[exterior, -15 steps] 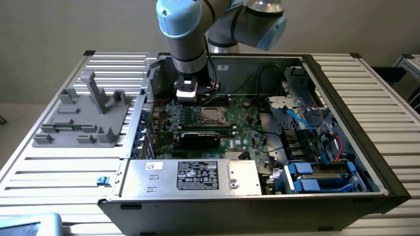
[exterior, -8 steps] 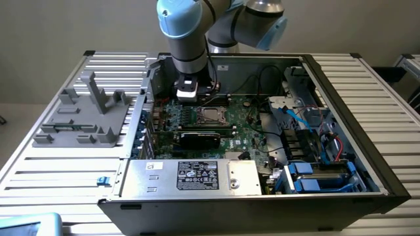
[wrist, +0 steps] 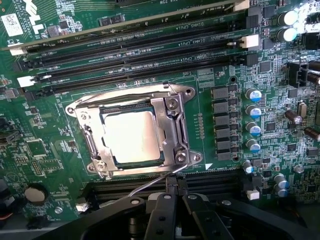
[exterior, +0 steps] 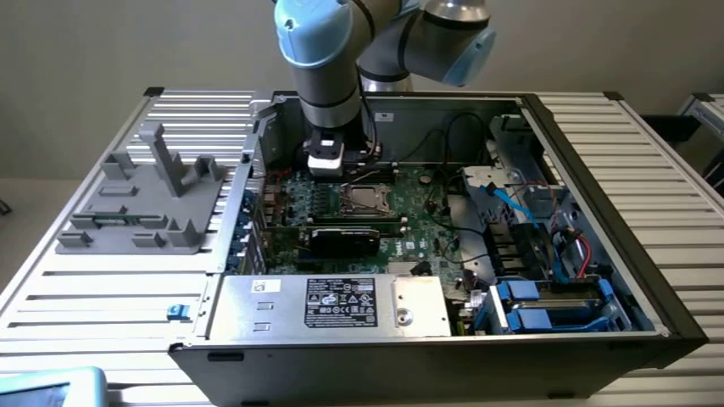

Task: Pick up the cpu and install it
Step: 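Install the first cpu locking lever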

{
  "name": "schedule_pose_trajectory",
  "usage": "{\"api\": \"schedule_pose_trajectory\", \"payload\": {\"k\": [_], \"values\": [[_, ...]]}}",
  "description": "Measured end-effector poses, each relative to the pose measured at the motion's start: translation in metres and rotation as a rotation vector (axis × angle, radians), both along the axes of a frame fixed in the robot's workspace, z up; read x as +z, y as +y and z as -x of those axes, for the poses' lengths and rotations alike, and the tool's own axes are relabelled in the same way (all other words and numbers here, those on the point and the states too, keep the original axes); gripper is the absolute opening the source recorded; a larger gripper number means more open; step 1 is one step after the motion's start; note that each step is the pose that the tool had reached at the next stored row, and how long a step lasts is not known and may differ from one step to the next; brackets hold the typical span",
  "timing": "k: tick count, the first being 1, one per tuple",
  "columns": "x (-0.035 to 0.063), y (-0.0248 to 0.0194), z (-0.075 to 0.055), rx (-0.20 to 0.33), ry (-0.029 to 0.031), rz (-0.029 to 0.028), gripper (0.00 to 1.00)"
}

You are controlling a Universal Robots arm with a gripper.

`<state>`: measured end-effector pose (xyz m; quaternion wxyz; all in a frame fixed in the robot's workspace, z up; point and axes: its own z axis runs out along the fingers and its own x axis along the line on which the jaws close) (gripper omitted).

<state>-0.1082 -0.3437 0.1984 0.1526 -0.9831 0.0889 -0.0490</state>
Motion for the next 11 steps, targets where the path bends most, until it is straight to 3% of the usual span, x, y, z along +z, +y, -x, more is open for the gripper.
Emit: {"api": "schedule_pose_trajectory", "payload": {"k": [11], "values": [[-0.0027, 0.0000, -0.0022, -0.001, 0.0002, 0.0001, 0.11]]}}
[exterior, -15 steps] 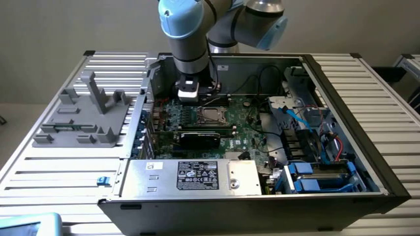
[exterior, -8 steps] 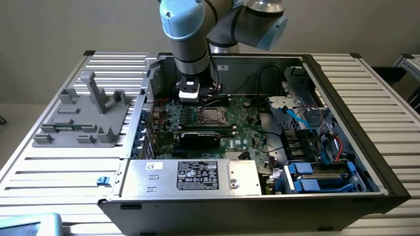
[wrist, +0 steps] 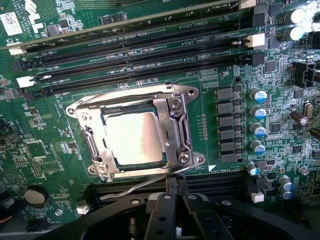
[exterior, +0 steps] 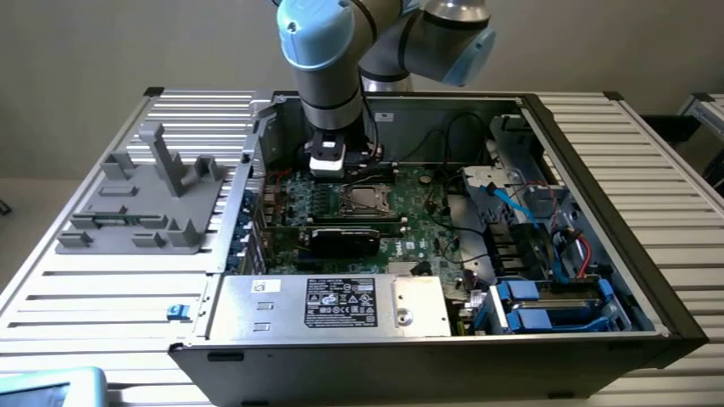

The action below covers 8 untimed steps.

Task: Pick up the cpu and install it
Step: 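Install the first cpu locking lever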

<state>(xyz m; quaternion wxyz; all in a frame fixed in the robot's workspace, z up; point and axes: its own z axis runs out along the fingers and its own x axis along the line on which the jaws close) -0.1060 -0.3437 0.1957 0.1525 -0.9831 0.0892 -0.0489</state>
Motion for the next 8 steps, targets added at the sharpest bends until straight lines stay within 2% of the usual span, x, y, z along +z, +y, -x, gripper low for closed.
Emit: {"api": "schedule_pose_trajectory", "payload": {"k": [8], "values": [[-0.0002, 0.0003, -0.0003, -0.001, -0.0001, -0.0002, 0.11]]}}
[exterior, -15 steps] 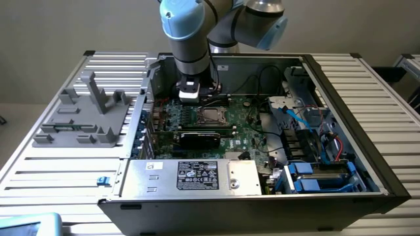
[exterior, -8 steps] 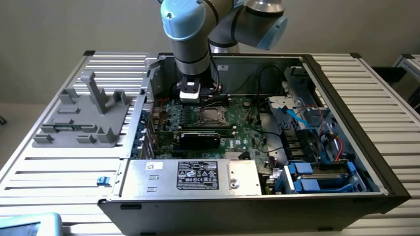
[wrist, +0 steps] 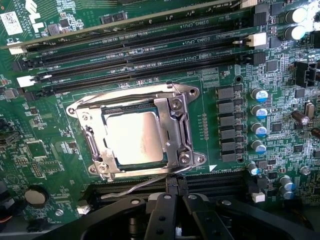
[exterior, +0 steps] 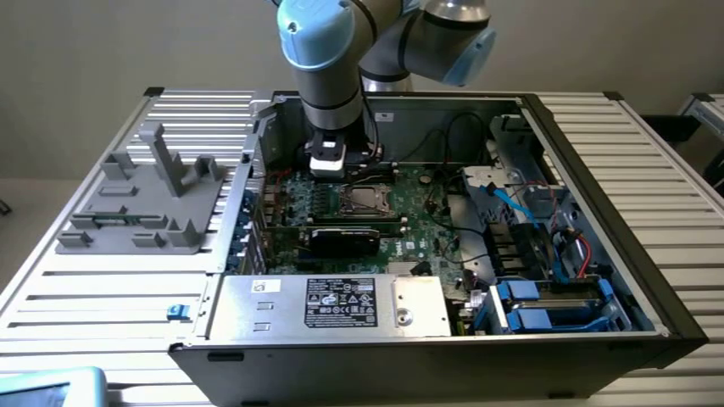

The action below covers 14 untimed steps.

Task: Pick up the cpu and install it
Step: 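Install the first cpu locking lever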

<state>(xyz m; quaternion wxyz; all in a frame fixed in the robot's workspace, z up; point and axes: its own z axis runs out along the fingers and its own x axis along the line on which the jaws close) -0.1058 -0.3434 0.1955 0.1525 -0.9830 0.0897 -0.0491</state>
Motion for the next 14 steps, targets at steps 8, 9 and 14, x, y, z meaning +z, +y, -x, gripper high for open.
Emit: {"api": "schedule_pose_trajectory", "payload": {"k": [8, 9, 14], "values": [[-0.0009, -0.0002, -0.0052, -0.003, -0.0002, -0.0002, 0.11], [-0.0011, -0.0006, -0.0053, -0.003, -0.0002, -0.0002, 0.11], [-0.0025, -0.0017, -0.0053, -0.003, 0.0000, 0.0002, 0.11]]}}
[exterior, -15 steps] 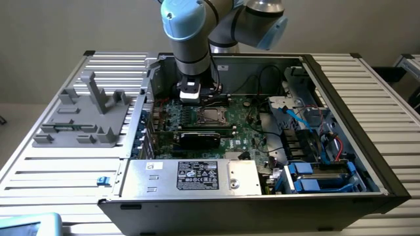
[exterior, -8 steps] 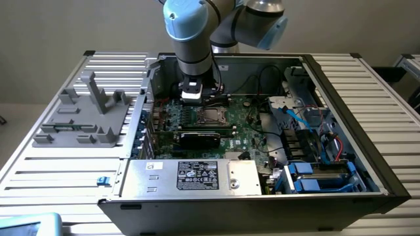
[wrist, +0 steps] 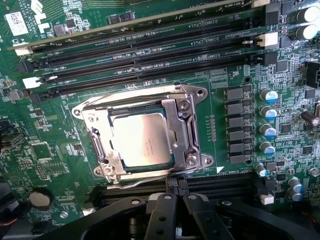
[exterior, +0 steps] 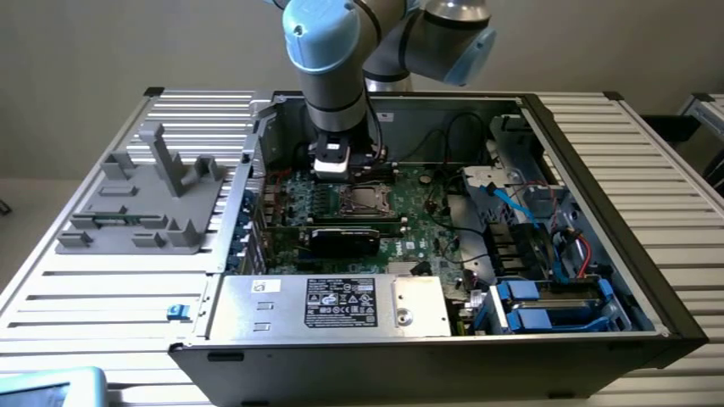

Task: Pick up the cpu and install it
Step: 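Install the first cpu locking lever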

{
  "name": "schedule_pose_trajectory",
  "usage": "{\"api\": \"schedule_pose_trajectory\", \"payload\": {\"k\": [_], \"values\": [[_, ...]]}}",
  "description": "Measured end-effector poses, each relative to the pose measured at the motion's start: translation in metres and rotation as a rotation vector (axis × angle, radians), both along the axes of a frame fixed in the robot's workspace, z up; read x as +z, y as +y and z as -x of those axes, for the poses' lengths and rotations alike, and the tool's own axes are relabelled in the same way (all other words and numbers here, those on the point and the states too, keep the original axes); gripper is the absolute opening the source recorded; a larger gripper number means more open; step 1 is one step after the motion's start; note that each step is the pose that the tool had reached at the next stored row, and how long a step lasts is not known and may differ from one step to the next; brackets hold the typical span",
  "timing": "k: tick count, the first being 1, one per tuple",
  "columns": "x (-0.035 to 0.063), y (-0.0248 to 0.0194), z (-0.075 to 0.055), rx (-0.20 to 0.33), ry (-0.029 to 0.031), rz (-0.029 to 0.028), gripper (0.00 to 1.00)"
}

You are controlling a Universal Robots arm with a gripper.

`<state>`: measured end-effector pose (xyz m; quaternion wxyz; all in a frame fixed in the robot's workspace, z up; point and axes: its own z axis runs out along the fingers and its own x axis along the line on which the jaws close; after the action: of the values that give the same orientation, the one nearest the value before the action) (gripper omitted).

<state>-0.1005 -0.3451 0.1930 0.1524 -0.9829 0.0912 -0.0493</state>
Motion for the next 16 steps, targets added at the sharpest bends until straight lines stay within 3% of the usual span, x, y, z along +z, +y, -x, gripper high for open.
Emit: {"api": "schedule_pose_trajectory", "payload": {"k": [12, 16], "values": [[-0.0013, 0.0002, -0.0052, 0.000, 0.0019, -0.0016, 0.11], [-0.0012, 0.0000, -0.0091, 0.000, -0.0001, -0.0002, 0.11]]}}
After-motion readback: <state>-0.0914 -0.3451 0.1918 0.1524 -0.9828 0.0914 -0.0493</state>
